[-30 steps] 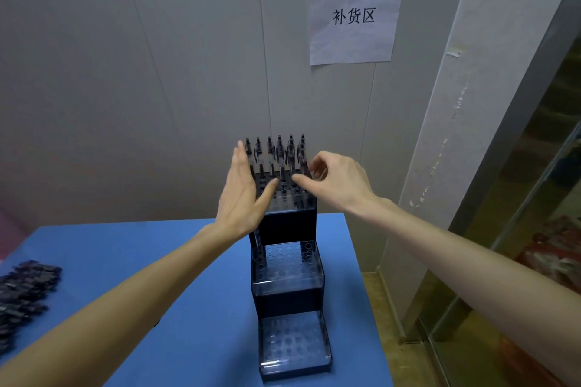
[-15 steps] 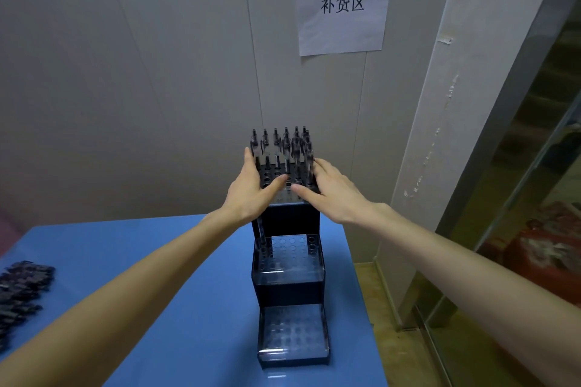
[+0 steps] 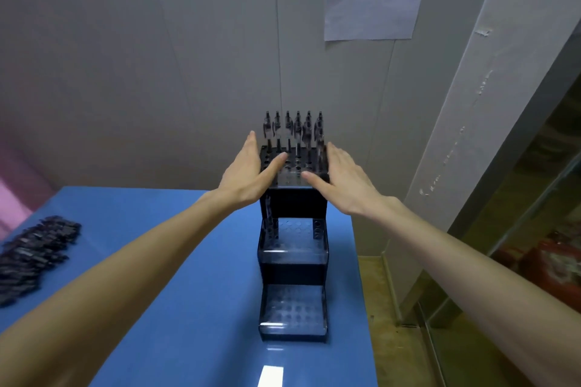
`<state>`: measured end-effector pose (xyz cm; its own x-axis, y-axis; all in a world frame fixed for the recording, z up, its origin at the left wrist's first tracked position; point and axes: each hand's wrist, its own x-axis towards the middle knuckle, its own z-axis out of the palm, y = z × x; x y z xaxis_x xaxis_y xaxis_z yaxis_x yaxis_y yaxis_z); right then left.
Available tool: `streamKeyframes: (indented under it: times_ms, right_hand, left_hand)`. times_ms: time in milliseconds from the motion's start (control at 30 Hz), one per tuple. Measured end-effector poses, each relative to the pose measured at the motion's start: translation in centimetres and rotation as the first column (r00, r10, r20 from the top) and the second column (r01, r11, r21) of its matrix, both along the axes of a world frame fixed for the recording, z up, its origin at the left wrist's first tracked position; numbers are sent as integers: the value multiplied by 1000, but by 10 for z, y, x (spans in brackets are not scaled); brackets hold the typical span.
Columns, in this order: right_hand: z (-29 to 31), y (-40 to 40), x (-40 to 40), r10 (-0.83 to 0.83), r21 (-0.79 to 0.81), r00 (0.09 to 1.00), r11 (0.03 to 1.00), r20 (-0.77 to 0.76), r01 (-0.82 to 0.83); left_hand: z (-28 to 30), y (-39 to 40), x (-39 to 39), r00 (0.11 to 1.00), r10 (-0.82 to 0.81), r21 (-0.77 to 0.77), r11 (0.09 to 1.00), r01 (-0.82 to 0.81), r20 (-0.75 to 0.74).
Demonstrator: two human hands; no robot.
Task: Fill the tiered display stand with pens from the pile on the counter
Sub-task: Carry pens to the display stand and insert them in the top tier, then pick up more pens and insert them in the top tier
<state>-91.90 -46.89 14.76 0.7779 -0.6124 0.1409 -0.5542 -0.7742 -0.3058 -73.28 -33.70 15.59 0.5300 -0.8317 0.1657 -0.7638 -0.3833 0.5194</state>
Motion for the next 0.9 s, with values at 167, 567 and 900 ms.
streamKeyframes:
  times_ms: [167, 567, 900]
  right_hand:
    - [-12, 38, -14, -133, -46, 989, 990, -65, 131]
    - [-37, 254, 92, -168, -231, 983, 956, 79, 182]
    - [-36, 355, 272, 123, -260, 967, 949, -224, -180]
  left_hand:
    - [-18, 56, 26, 979, 18, 170, 984, -53, 201]
    - [-36, 290, 127, 919, 14, 453, 867, -208, 395]
    - [-34, 485, 238, 847, 167, 533, 712, -458, 505]
